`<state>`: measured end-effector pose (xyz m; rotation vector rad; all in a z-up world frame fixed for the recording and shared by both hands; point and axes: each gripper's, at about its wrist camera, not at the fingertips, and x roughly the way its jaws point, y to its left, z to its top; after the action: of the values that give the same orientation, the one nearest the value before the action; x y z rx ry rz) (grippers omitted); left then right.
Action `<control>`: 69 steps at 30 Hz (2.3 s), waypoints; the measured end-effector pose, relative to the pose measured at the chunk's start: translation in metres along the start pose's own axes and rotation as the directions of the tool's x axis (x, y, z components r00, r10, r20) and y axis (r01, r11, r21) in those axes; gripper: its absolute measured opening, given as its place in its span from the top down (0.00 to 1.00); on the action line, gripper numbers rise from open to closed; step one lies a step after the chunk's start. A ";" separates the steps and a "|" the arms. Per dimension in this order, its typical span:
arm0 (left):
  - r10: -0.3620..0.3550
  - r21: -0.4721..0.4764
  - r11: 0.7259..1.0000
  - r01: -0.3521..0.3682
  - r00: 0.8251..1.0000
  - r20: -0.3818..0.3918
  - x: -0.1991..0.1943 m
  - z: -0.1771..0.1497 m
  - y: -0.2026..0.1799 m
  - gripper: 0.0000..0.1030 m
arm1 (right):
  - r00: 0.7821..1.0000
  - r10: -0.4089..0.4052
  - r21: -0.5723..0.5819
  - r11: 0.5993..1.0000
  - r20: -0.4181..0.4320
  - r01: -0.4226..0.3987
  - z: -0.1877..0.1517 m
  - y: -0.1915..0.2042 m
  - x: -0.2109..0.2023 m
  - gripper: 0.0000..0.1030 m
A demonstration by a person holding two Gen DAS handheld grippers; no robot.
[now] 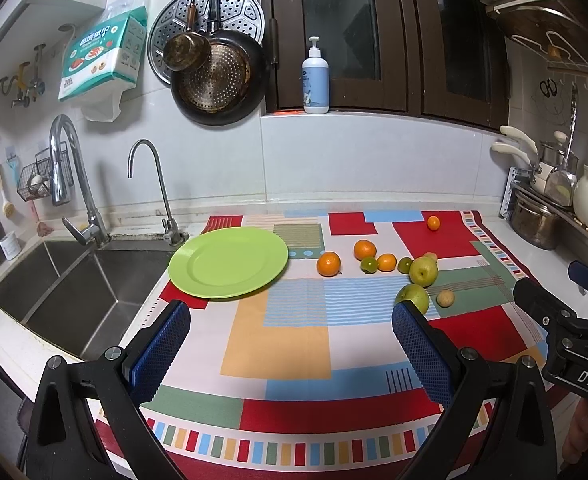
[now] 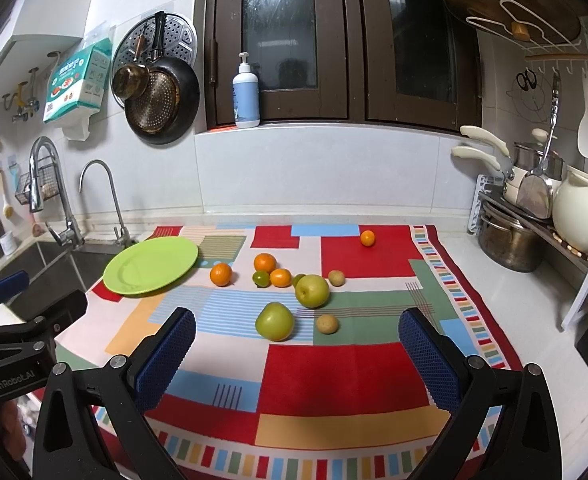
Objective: Organize fruits
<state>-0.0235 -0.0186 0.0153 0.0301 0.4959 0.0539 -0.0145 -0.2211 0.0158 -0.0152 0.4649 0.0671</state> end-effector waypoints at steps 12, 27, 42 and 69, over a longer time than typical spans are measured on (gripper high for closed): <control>-0.001 0.003 1.000 0.001 1.000 0.004 0.000 0.001 -0.002 0.00 | 1.000 0.000 0.000 1.000 0.004 0.000 0.000 0.001 -0.001 0.01; -0.034 0.033 0.999 0.035 0.999 -0.010 0.010 0.001 -0.014 0.00 | 1.000 0.007 0.003 1.000 -0.020 -0.007 -0.003 -0.003 0.004 0.01; -0.147 0.164 0.975 0.150 0.989 -0.033 0.054 0.006 -0.065 0.04 | 0.996 0.023 -0.053 0.998 -0.083 -0.028 0.002 -0.037 0.053 0.02; -0.345 0.197 0.892 0.406 0.895 -0.283 0.184 -0.014 -0.126 0.28 | 0.924 0.180 -0.171 0.953 -0.338 -0.249 -0.029 -0.058 0.192 0.43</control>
<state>0.1374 -0.1331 -0.0898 0.1778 0.7433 -0.3960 0.1473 -0.2678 -0.0966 -0.1869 0.7825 0.3357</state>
